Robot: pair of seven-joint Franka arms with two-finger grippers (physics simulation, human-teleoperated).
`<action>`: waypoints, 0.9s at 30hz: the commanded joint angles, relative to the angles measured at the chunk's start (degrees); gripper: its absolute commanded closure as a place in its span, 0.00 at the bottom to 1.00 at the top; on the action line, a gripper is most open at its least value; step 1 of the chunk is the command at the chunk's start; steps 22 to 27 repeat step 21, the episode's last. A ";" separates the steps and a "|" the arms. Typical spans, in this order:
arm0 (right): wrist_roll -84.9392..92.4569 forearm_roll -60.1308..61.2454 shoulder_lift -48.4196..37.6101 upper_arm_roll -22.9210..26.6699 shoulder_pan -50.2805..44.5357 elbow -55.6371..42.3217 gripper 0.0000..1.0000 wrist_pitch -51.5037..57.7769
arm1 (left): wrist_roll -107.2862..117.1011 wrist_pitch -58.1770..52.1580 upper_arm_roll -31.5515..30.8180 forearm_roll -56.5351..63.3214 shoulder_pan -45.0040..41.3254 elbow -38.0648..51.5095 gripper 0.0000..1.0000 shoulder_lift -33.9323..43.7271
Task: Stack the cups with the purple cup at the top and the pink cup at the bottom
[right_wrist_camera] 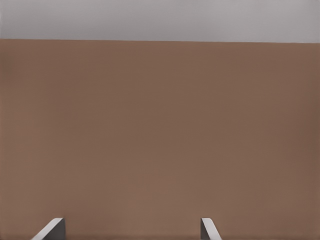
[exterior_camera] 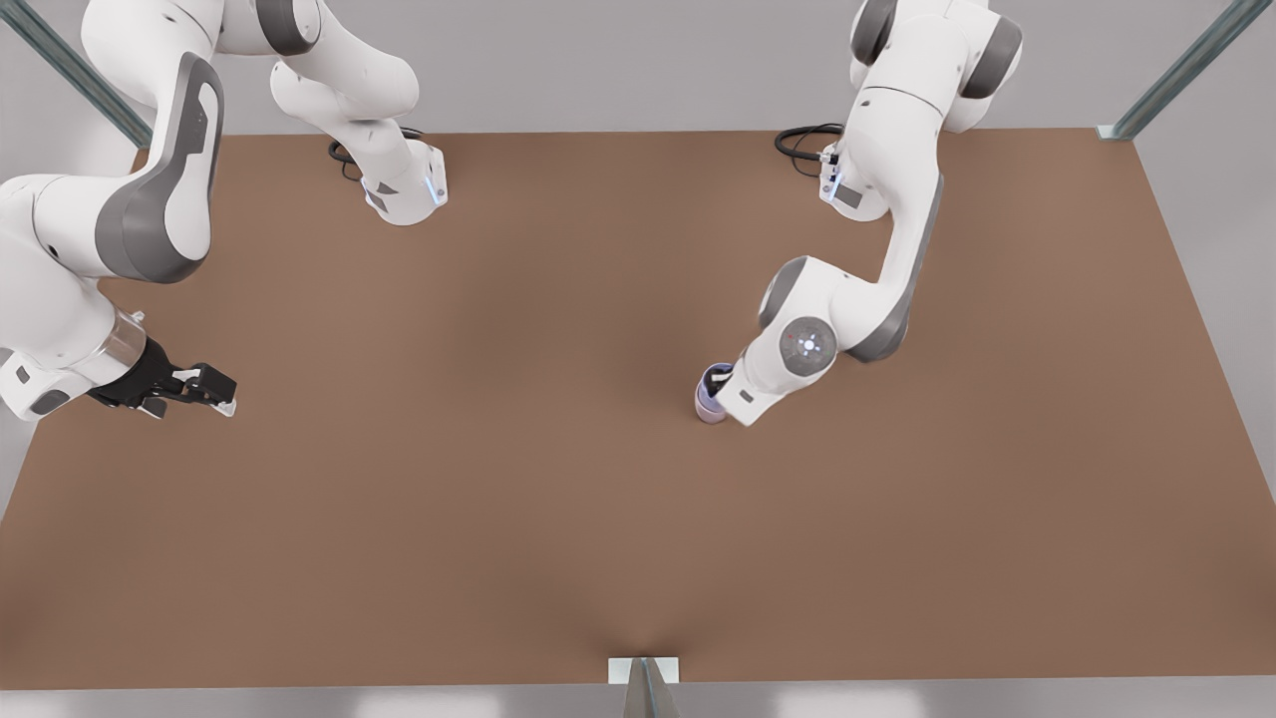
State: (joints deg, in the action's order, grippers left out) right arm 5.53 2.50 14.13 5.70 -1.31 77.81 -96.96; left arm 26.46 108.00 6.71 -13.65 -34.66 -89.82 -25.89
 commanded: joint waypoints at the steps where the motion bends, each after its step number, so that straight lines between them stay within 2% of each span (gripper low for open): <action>1: 1.06 0.04 -0.07 0.02 -0.09 -0.03 0.00 0.01 | -0.62 -8.85 0.41 0.64 0.30 3.59 0.13 0.66; 2: 1.06 0.04 -0.07 0.02 -0.09 -0.03 0.00 0.01 | -3.16 -13.78 2.86 0.65 0.47 6.76 0.00 0.84; 7: 1.06 0.04 -0.07 0.02 0.00 -0.03 0.00 0.01 | -20.92 -23.27 19.82 1.00 0.30 10.37 0.00 5.06; 8: 1.06 0.04 -0.07 0.02 0.00 -0.03 0.00 0.01 | -24.60 -23.27 17.38 4.33 5.20 9.66 0.00 8.57; 9: 1.06 0.04 -0.07 0.02 0.00 -0.03 0.00 0.01 | -26.72 -23.19 9.50 8.96 12.13 9.66 0.00 10.06; 10: 1.06 0.04 -0.07 0.02 0.00 -0.03 0.00 0.01 | -26.38 -23.19 -1.24 13.39 20.84 9.23 0.00 12.17; 12: 1.06 0.04 -0.07 0.02 -0.09 -0.03 0.00 0.01 | -26.90 -23.19 -8.73 14.71 27.63 9.14 0.00 13.85; 13: 1.06 0.04 -0.07 0.02 -0.09 -0.03 0.00 0.01 | -26.73 -23.10 -10.40 14.71 29.03 9.14 0.00 13.85; 15: 1.06 0.04 -0.07 0.02 -0.09 -0.03 0.00 0.01 | -26.81 -22.84 -12.16 14.53 31.67 9.31 0.00 13.76; 18: 1.06 0.04 -0.07 0.02 -0.09 -0.03 0.00 0.01 | -26.72 -19.23 -12.16 14.88 31.76 9.66 0.00 13.14; 27: 1.06 0.04 -0.07 0.02 -0.09 -0.03 0.00 0.01 | -26.81 -19.23 -12.25 14.80 32.55 9.58 0.00 13.23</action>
